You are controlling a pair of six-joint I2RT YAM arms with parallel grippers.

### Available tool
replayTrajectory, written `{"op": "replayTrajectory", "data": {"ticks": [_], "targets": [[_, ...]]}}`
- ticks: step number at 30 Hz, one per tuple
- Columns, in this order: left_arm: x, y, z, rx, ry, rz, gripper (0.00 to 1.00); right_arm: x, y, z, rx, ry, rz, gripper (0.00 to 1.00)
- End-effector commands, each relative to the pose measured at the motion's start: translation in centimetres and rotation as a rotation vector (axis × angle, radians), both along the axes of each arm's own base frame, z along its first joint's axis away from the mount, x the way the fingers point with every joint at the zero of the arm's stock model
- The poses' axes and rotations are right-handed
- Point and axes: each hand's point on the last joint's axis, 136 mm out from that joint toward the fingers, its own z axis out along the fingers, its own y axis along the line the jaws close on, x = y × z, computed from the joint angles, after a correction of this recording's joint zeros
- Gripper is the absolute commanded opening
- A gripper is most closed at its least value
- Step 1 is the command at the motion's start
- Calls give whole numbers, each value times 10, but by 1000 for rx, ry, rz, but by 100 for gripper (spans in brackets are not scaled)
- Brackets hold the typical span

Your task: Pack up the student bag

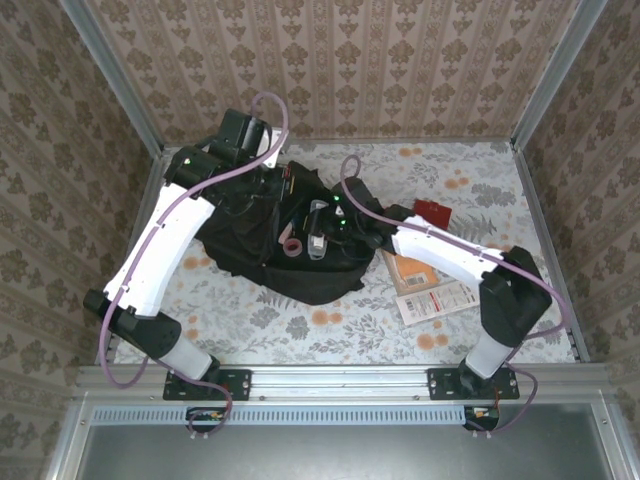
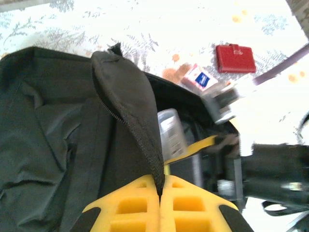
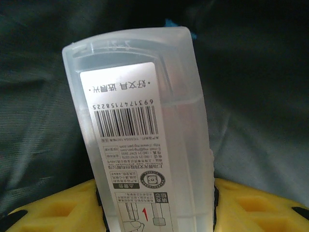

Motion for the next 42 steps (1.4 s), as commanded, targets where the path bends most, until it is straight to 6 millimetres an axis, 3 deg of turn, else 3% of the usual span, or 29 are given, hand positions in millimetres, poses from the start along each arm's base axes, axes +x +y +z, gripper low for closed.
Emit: {"op": "replayTrajectory", "data": {"ticks": [1, 7, 10, 13, 17, 24, 27, 33, 39, 42], "targets": [[7, -14, 44, -141, -98, -14, 0, 8, 27, -1, 111, 78, -19, 53], [1, -30, 41, -203, -54, -60, 0, 38, 50, 1, 117, 84, -46, 54], [-1, -34, 37, -209, -46, -67, 0, 52, 73, 5, 153, 96, -32, 57], [-1, -35, 37, -214, -52, -67, 0, 56, 96, 6, 208, 131, 3, 80], [1, -32, 35, -203, -57, -62, 0, 52, 98, 3, 211, 133, 14, 91], [5, -25, 30, -194, -64, -42, 0, 44, 91, 9, 224, 75, 83, 90], [7, -18, 23, -186, -54, -21, 0, 42, 81, 23, 227, -2, 120, 89], [6, -7, 6, -167, -42, 9, 0, 30, 36, 42, 160, -147, 146, 90], [3, -4, -9, -158, -25, 19, 0, 22, -22, 46, 18, -196, 126, 90], [2, -3, -13, -160, -21, 19, 0, 23, -60, 44, -77, -215, 82, 90]]}}
